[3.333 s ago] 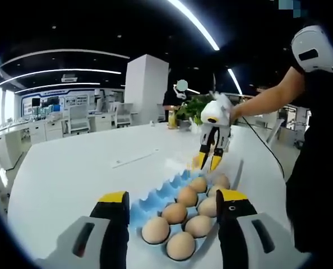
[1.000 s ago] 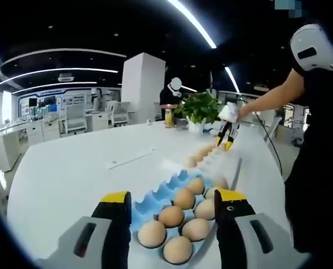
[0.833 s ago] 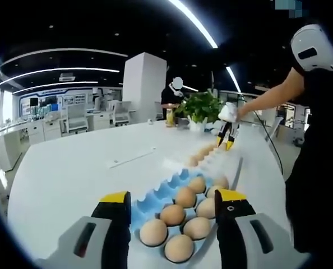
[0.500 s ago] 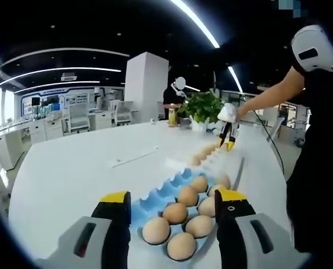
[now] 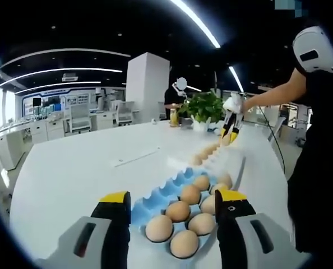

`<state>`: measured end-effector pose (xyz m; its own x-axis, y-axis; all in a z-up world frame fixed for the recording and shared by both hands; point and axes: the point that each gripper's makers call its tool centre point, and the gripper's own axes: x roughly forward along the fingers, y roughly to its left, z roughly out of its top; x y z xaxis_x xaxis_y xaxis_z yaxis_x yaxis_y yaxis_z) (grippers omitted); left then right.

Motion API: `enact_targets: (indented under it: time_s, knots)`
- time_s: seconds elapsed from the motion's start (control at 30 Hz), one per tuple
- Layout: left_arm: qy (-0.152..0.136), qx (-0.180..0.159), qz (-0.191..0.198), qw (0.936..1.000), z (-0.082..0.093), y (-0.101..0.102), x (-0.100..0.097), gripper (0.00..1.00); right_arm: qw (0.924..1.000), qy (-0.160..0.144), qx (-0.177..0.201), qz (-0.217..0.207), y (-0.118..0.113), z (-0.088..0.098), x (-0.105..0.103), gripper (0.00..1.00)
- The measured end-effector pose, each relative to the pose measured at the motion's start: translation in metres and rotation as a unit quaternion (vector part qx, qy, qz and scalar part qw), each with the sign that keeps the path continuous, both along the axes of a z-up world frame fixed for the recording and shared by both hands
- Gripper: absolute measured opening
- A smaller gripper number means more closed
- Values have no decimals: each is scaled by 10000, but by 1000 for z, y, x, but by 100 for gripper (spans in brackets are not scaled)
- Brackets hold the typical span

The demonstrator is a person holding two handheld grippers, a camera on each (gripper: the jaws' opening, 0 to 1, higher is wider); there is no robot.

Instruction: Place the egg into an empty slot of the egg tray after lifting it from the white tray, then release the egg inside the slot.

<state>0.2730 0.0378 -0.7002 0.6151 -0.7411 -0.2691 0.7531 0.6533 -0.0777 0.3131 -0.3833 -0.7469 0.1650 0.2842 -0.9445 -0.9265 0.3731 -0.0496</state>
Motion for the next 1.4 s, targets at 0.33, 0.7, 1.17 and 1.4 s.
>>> enact_targets:
  time_s: [0.33, 0.7, 1.17, 1.4]
  knots:
    - [13, -28, -30, 10000, 0, -2, -1, 61, 9996, 56, 55, 276, 23, -2, -2, 27]
    - [-7, -36, -14, 10000, 0, 1, -2, 61, 9980, 72, 131, 613, 51, -3, -3, 27]
    - [-28, -26, -15, 10000, 1, 1, -1, 61, 9932, 61, 356, 1108, 97, -2, -4, 27]
    - [-15, -28, -20, 10000, 1, 2, -1, 61, 9904, 75, 479, 1298, 120, -3, -2, 27]
